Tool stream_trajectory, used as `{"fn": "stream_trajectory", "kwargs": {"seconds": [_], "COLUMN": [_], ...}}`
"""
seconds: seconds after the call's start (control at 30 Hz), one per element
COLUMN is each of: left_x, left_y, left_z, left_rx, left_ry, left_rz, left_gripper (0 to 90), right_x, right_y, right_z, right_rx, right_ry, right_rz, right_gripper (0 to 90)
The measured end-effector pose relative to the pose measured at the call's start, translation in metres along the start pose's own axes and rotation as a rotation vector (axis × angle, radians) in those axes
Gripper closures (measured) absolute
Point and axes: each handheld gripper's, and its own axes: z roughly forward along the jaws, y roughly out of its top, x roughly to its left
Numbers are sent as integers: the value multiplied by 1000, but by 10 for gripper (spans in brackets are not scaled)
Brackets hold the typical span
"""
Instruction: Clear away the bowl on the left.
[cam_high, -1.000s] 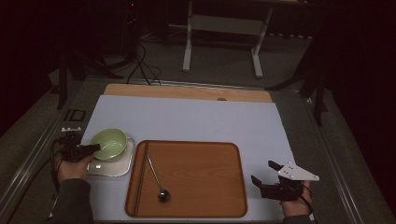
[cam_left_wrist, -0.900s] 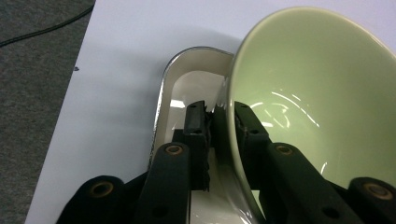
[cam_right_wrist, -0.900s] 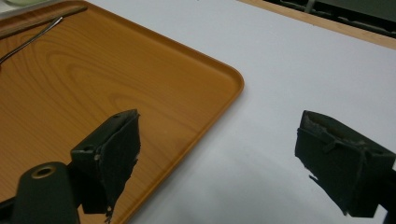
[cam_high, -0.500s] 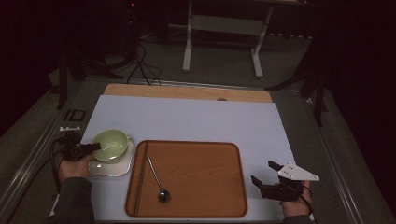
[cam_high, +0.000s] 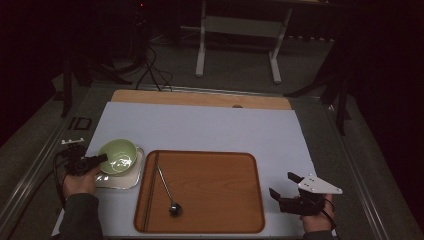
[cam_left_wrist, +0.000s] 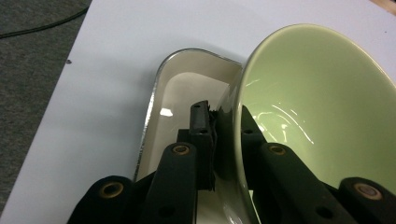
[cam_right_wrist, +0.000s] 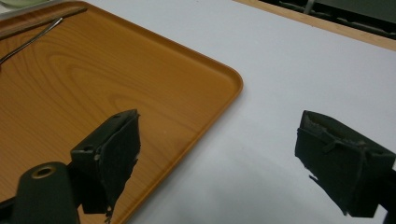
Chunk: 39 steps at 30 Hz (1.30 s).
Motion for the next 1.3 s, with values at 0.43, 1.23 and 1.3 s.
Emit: {"fn": "stream_trajectory", "kwargs": {"seconds": [0.43,1.23,1.3], "left_x": [-1,-30,-33], "left_y": [2,9,9], "left_z": [-9,-31,-31], "left_rx": [-45,-84,-80], "left_ry": [-94,-148,-154], "left_rz": [-44,31,43], "left_gripper": [826,823,823], "right_x": [0,-1,-2], "right_y": [0,0,0], "right_z": [0,0,0], "right_rx": [3,4,4], "right_ry": [1,1,0], "right_rz": [-5,-5,-5], "right_gripper": [134,134,134]}}
